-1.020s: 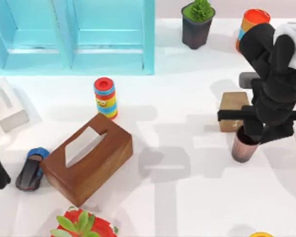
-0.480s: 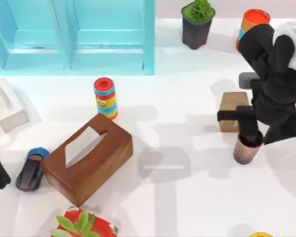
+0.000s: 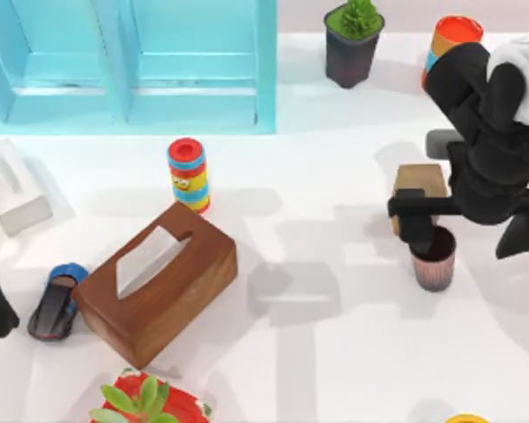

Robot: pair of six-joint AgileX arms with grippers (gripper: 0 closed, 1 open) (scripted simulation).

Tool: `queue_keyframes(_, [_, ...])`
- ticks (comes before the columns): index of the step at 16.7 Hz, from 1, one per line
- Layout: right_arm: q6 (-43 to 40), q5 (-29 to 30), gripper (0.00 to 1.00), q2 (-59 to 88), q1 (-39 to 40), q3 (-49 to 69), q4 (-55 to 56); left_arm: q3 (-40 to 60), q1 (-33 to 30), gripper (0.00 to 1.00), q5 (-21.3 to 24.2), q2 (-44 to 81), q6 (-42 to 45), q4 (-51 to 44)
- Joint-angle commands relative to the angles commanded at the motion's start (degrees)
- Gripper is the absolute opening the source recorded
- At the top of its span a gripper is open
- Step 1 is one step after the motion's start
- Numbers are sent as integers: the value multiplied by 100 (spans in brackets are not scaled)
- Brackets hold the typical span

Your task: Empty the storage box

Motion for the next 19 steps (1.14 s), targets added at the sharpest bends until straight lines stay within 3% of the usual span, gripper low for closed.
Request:
queue_keyframes(8, [-1,2,100,-13,-12,93,-95,0,0,100,0,0,0,0])
queue_keyframes(15, [-15,1,100,-252,-23,1477,-1808,0,0,100,0,0,0,0])
queue_keyframes(19, [-27,-1,100,-353,-33,1840,-2191,0,0,100,0,0,0,0])
